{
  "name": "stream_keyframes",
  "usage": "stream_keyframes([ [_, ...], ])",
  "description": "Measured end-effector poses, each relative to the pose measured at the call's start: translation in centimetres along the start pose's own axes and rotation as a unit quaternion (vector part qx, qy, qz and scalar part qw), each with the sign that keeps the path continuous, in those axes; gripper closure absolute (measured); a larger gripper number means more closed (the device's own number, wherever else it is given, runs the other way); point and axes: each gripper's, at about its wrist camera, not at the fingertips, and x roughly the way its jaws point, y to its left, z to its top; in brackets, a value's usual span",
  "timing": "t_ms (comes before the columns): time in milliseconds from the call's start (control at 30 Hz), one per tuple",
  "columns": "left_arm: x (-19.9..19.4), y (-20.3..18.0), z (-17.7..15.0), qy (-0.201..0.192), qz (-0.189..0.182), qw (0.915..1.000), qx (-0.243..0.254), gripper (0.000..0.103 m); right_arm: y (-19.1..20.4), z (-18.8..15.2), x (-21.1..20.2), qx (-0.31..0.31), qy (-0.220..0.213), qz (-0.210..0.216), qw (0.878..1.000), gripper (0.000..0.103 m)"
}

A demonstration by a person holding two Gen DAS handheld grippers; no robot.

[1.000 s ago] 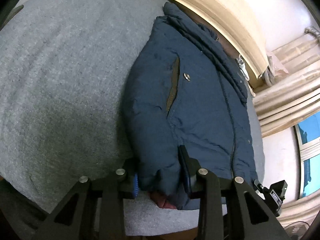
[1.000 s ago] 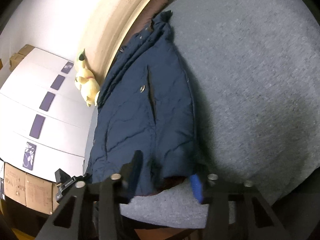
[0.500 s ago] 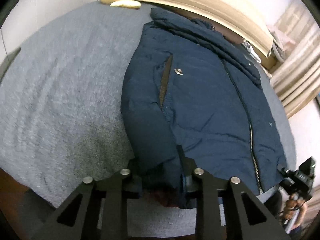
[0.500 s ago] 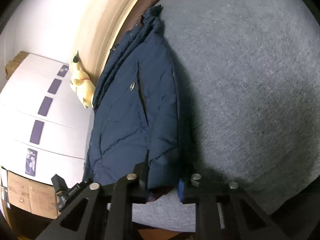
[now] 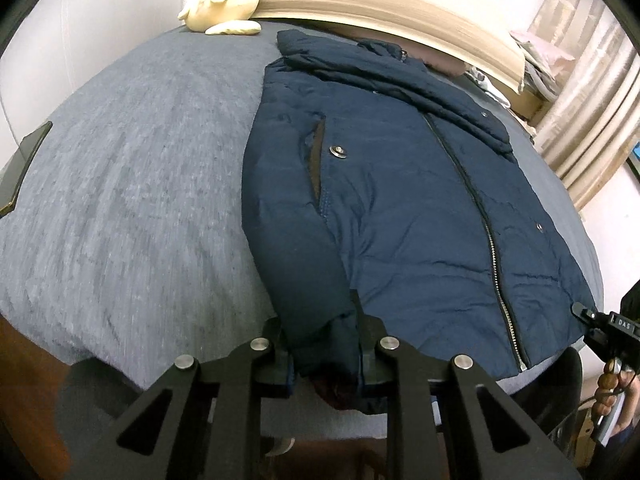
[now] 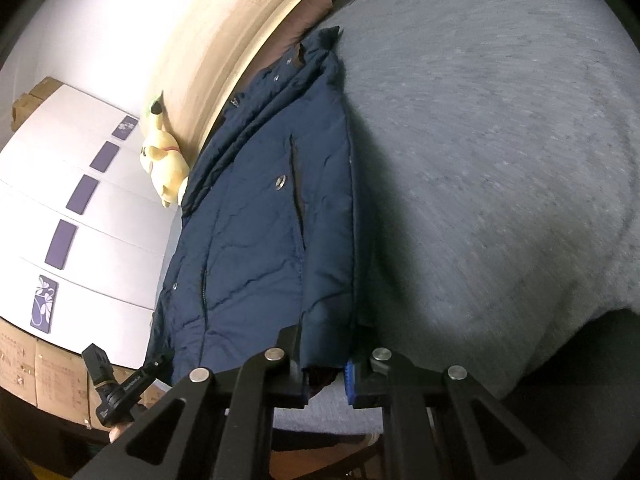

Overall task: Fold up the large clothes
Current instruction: 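Hold the hem with both tools and carry it over the jacket body toward the collar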

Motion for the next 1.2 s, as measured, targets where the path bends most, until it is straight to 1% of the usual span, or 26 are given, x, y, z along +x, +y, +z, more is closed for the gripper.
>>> stream_keyframes([
  [200,-0.9,0.3,-1.4,-0.003,-0.015,0.9999,0.006,0.082,-0.3,-0.5,-1.0,-0.004,-0.004,0.000,1.000,0.090],
  [533,-2.3,0.2,-2.1,-0.013,-0.026,0.9995,0.015,0.082,-0.6,0.0,-2.2,-0.004,-0.017,0.011,1.000,0.090],
  [1000,-4.0,0.3,-2.9,-0.024,-0.025,0.9992,0.020,0.082,-0.8,0.4,-3.2,-0.012,-0.018,0.023,0.999,0.091],
  [1200,-5.0,0.8,-3.0,-0.034,-0.017,0.9991,0.021,0.082,0.0,0.4,-3.5,-0.036,-0.015,0.015,0.999,0.091],
])
